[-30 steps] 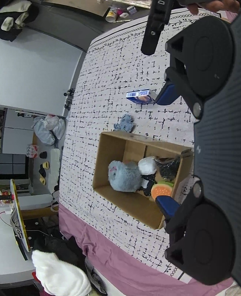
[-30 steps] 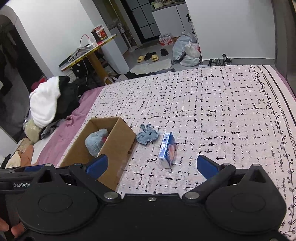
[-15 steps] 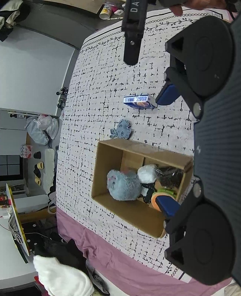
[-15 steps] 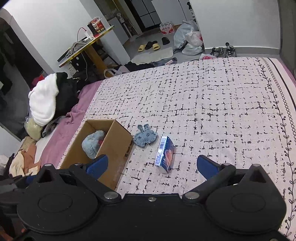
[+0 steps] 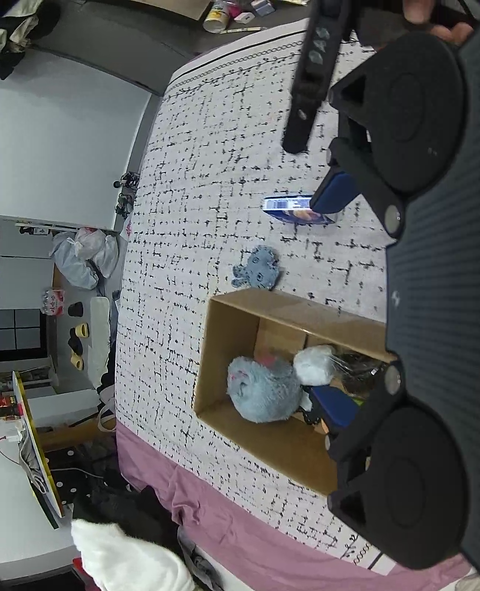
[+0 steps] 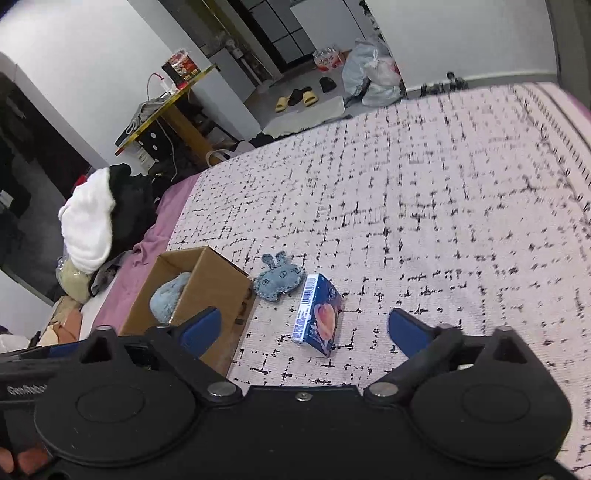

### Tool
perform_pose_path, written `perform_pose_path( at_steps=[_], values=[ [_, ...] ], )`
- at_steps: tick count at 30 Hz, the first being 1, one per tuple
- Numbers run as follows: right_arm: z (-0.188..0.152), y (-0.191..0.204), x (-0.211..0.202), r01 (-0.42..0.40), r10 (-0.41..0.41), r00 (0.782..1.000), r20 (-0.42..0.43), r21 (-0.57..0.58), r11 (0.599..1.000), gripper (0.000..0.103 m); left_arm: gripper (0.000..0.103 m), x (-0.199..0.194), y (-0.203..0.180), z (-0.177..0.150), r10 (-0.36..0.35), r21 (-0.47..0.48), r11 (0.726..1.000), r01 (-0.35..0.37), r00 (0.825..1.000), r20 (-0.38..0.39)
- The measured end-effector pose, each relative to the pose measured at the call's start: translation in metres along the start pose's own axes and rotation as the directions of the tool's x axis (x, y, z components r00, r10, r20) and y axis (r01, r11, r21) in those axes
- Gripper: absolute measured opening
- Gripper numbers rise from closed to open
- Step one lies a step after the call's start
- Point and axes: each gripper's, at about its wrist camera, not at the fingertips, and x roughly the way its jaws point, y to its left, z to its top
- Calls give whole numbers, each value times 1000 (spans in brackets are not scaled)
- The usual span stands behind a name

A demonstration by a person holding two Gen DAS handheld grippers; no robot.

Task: Organize soft objects
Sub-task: 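Move the right tool to the blue milk carton while the left approaches the blue bunny plush, then close the right tool on the milk carton while the left tool grasps the blue bunny plush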

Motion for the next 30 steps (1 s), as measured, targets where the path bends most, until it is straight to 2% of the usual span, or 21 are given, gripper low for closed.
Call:
perform_pose_path(
  at_steps=[3,6,9,14,20,23,25,26,28,30],
  values=[
    [-1,-9,16,-10,11,999,-32,37,999,80,100,6,-3,7,6,-11,1000,-6,1000,5],
    [-3,-12,30,-14,16,998,-53,48,999,75,97,13,-6,16,-2,-27,1000,2,1000,4],
    [-4,-13,40,-38,42,997,-67,62,997,74,94,21,-11,23,-7,-42,999,7,1000,-1],
    [-7,-16,56,-34,40,996,-82,66,997,74,90,38,-23,35,-17,-23,1000,17,1000,-10],
    [-14,-15,77,10,-4,996,-88,67,998,74,85,60,-34,43,-22,-18,1000,22,999,-33],
    [-16,-19,87,16,-8,994,-111,66,998,57,80,69,-38,47,-22,-19,1000,21,999,-44],
    [-16,-22,91,-12,23,991,-135,80,997,33,76,77,-41,48,-23,-25,999,22,998,-51],
    [-14,-23,91,-32,45,989,-142,91,995,27,74,80,-44,49,-23,-26,999,21,998,-56],
    [-10,-22,86,-19,32,989,-142,93,996,22,73,86,-49,49,-21,-19,1000,20,998,-59],
    [-7,-24,81,-1,15,991,-132,100,995,21,72,92,-55,49,-21,-11,1000,20,998,-60]
  ],
)
